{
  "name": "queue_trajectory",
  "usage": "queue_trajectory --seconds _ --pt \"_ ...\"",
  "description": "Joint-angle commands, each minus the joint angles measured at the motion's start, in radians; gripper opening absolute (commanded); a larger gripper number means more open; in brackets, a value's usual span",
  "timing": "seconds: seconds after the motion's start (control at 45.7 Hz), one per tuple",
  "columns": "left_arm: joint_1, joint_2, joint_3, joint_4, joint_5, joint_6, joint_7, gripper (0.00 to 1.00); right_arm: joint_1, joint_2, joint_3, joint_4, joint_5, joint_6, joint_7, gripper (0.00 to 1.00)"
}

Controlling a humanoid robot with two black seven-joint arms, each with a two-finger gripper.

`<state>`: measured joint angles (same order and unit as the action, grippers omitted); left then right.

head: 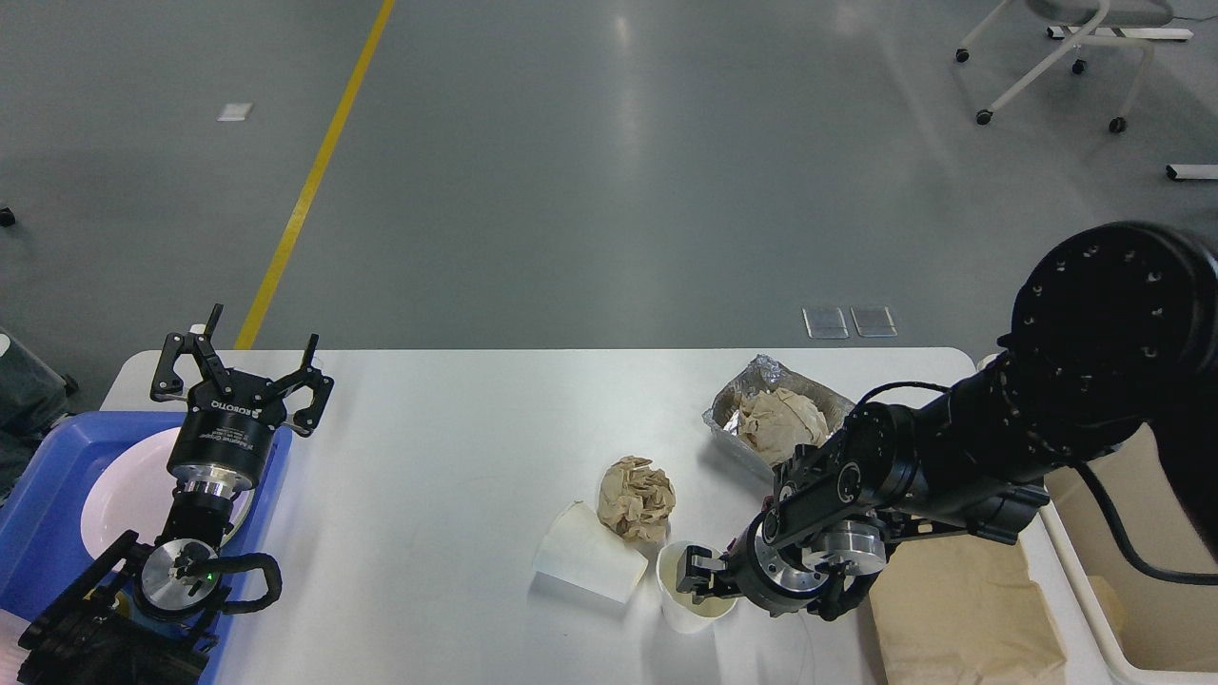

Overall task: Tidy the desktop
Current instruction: 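Lower the right gripper onto the white paper cup and grasp it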

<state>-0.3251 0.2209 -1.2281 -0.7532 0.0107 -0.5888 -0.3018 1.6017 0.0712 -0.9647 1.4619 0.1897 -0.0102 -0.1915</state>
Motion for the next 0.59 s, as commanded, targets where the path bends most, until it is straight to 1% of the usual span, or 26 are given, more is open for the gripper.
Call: queue_trajectory --seconds 0.0,0.087,0.131,0.219,0.35,0.525,0.569 --pt "0.0 0.0 -0.001 0.0 0.0 0.0 0.001 0.96 -0.008 0.001 0.003 -0.003 0.023 -0.002 0.0 0.19" --pt "0.0 0.0 -0.001 0.0 0.0 0.001 0.001 0.96 -0.006 -0.001 0.006 -0.003 0.075 -0.01 0.0 0.09" --pt "0.0 0.0 -0.001 0.0 0.0 0.001 0.0 0.96 -0.006 -0.002 0.006 -0.003 0.109 -0.017 0.0 0.0" --pt "0.0 0.0 -0.001 0.0 0.0 0.001 0.0 0.96 -0.006 -0.002 0.006 -0.003 0.172 -0.043 0.001 0.0" --pt "0.0 0.0 0.001 0.0 0.0 0.001 0.001 0.96 -0.008 -0.001 0.006 -0.006 0.197 -0.12 0.004 0.0" --pt "0.0 0.0 -0.001 0.0 0.0 0.001 0.0 0.96 0.0 -0.007 0.006 -0.005 0.189 -0.12 0.004 0.0" --pt "0.0 0.0 -0.001 0.0 0.0 0.0 0.0 0.96 0.003 -0.007 0.006 -0.002 0.189 -0.102 0.004 0.0"
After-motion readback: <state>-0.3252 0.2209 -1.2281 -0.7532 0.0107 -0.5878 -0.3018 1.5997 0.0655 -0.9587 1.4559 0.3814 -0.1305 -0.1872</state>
